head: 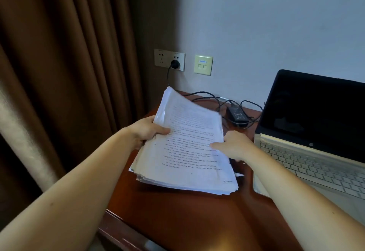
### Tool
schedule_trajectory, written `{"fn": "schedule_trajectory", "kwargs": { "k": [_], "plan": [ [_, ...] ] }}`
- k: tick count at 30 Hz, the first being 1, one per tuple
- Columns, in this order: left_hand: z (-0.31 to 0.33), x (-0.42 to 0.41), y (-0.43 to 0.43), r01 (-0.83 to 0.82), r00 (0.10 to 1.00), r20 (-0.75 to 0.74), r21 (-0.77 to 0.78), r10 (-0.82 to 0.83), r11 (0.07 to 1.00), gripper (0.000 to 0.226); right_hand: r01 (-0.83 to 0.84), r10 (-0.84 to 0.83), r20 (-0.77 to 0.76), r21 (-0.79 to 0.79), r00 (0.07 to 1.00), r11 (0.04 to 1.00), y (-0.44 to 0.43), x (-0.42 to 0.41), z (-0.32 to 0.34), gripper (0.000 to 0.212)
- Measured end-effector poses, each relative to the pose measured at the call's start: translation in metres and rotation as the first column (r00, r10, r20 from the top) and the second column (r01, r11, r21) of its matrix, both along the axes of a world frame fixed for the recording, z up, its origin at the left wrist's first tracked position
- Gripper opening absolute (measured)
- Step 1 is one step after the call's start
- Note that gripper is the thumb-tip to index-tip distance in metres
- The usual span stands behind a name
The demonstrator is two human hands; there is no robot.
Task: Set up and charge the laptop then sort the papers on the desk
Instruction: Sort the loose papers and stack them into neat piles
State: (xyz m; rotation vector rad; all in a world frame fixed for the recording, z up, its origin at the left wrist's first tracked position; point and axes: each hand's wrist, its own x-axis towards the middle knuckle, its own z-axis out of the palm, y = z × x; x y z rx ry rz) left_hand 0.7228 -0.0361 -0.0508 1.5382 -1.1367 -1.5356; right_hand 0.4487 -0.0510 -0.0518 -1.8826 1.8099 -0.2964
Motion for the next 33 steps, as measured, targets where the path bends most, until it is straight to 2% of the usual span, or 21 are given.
{"fn": "schedule_trajectory", "kwargs": {
  "k": [1,2,3,4,5,6,8,14,17,20,26,30,33],
  "plan": [
    [-0.003,0.0,0.004,0.007,0.998,-0.068,-0.061,-0.011,0.998,0.049,0.018,-0.011,0.178,-0.039,0.984,0.999,-0.005,-0.002,-0.001,0.031],
    [-0.005,0.0,0.007,0.001,0.991,-0.134,-0.118,-0.016,0.993,0.049,0.049,-0.04,0.395,-0.012,0.918,0.999,-0.006,-0.003,0.0,0.035],
    [-0.006,-0.002,0.01,-0.017,0.979,-0.201,-0.171,-0.018,0.985,0.049,0.044,-0.074,0.603,0.064,0.794,0.997,-0.007,-0.003,0.002,0.039],
    [-0.007,-0.004,0.012,-0.035,0.967,-0.254,-0.214,-0.021,0.976,0.05,-0.004,-0.108,0.749,0.146,0.654,0.989,-0.008,-0.004,0.007,0.039],
    [-0.005,-0.006,0.013,-0.053,0.956,-0.292,-0.247,-0.022,0.968,0.051,-0.057,-0.141,0.829,0.203,0.541,0.977,-0.008,-0.004,0.013,0.037],
    [-0.001,-0.009,0.014,-0.074,0.95,-0.311,-0.276,-0.016,0.958,0.052,-0.09,-0.157,0.864,0.226,0.478,0.97,-0.005,-0.004,0.02,0.035],
    [0.012,-0.017,0.014,-0.127,0.951,-0.31,-0.351,0.013,0.928,0.05,-0.049,-0.145,0.898,0.182,0.415,0.982,-0.004,-0.004,0.033,0.031],
    [0.064,-0.044,0.013,-0.198,0.975,-0.206,-0.663,0.079,0.722,0.037,0.197,0.056,0.929,-0.136,0.366,0.971,0.004,0.004,0.078,0.031],
    [0.061,-0.054,0.02,-0.244,0.969,-0.172,-0.742,0.175,0.625,0.039,0.177,0.139,0.869,-0.249,0.474,0.952,0.013,0.002,0.078,0.035],
    [0.041,-0.058,0.03,-0.275,0.959,-0.164,-0.741,0.232,0.613,0.045,0.13,0.154,0.824,-0.264,0.546,0.956,0.021,-0.002,0.07,0.044],
    [0.058,-0.057,0.034,-0.401,0.909,-0.244,-0.735,0.338,0.547,0.042,0.251,0.18,0.859,-0.331,0.48,0.91,0.027,-0.001,0.094,0.037],
    [0.076,-0.056,0.037,-0.363,0.919,-0.213,-0.784,0.331,0.504,0.044,0.258,0.196,0.87,-0.338,0.453,0.905,0.034,-0.006,0.101,0.038],
    [0.08,-0.067,0.04,-0.341,0.916,-0.166,-0.801,0.365,0.493,0.029,0.255,0.193,0.86,-0.343,0.473,0.904,0.038,0.001,0.101,0.037]
  ]
}}
